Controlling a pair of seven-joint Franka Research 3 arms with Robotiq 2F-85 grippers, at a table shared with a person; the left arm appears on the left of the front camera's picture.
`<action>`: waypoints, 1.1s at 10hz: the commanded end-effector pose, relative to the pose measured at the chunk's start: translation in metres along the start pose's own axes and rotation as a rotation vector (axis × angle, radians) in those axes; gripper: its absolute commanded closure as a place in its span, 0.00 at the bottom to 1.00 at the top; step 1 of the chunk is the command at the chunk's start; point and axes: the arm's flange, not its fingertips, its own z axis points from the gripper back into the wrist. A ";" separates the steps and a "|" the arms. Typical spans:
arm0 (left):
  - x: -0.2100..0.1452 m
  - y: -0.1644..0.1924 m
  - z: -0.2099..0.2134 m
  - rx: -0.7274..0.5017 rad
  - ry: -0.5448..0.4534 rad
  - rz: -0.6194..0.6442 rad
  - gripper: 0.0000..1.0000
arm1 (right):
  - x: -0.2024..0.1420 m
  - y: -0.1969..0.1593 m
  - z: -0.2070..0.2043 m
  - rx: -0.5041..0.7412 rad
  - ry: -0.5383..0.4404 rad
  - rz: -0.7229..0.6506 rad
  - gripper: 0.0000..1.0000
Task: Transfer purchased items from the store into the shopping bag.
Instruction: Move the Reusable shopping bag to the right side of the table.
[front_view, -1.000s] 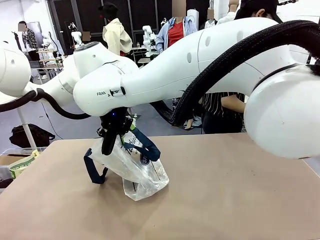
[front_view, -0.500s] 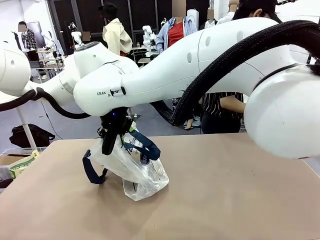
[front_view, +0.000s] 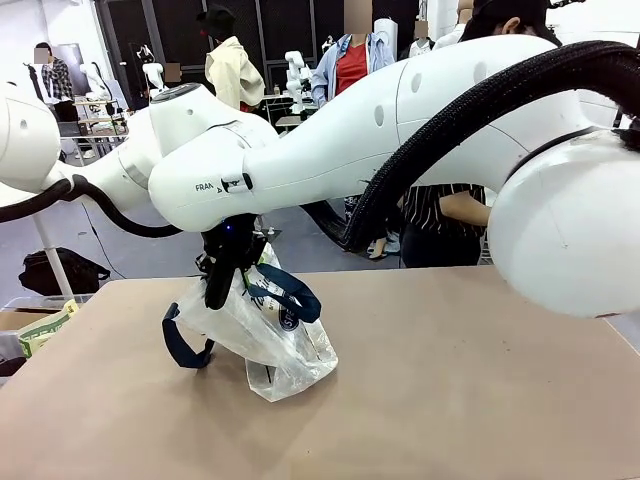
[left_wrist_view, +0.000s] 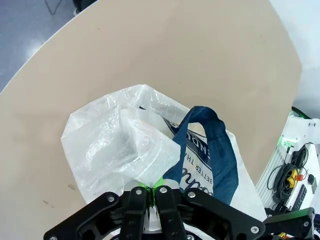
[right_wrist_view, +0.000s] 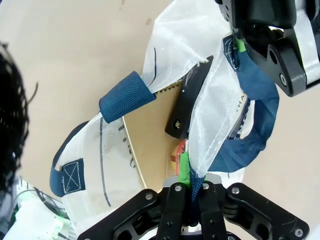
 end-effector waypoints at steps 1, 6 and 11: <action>-0.005 0.002 -0.006 0.030 0.001 0.010 1.00 | 0.002 0.000 0.007 -0.002 -0.030 -0.013 1.00; -0.002 0.000 -0.008 0.016 0.002 0.013 1.00 | -0.006 -0.020 0.019 0.045 -0.041 -0.058 0.95; -0.002 0.001 -0.008 0.008 0.003 0.013 1.00 | -0.030 -0.056 0.045 0.087 -0.065 -0.103 0.03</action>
